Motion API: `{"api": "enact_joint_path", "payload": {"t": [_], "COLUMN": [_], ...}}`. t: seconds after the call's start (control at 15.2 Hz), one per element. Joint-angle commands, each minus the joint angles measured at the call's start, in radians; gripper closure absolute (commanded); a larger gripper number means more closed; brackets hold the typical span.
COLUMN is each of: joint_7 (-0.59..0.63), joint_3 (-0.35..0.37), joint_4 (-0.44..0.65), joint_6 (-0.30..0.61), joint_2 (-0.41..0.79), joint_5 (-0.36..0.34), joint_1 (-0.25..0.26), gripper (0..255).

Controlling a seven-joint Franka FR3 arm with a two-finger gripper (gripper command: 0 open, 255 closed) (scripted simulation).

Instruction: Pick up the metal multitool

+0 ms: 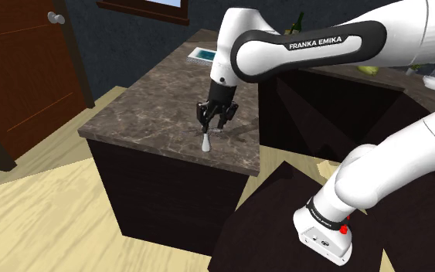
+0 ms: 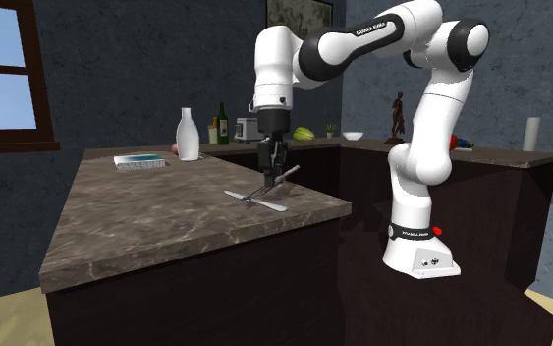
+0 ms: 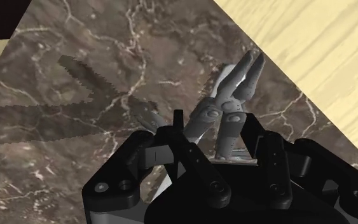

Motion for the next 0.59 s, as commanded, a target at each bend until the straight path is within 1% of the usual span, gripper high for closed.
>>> {"api": "enact_joint_path", "payload": {"t": [0.0, 0.4, 0.53], "joint_7": [0.001, 0.008, 0.009], "joint_3": [-0.004, -0.013, -0.013], "joint_4": [0.022, 0.091, 0.093], "joint_6": [-0.028, -0.11, -0.112], "joint_2": [-0.005, -0.019, -0.019], "joint_5": [-0.002, -0.007, -0.007], "joint_1": [-0.001, -0.004, -0.004], "gripper": [255, 255, 255]}}
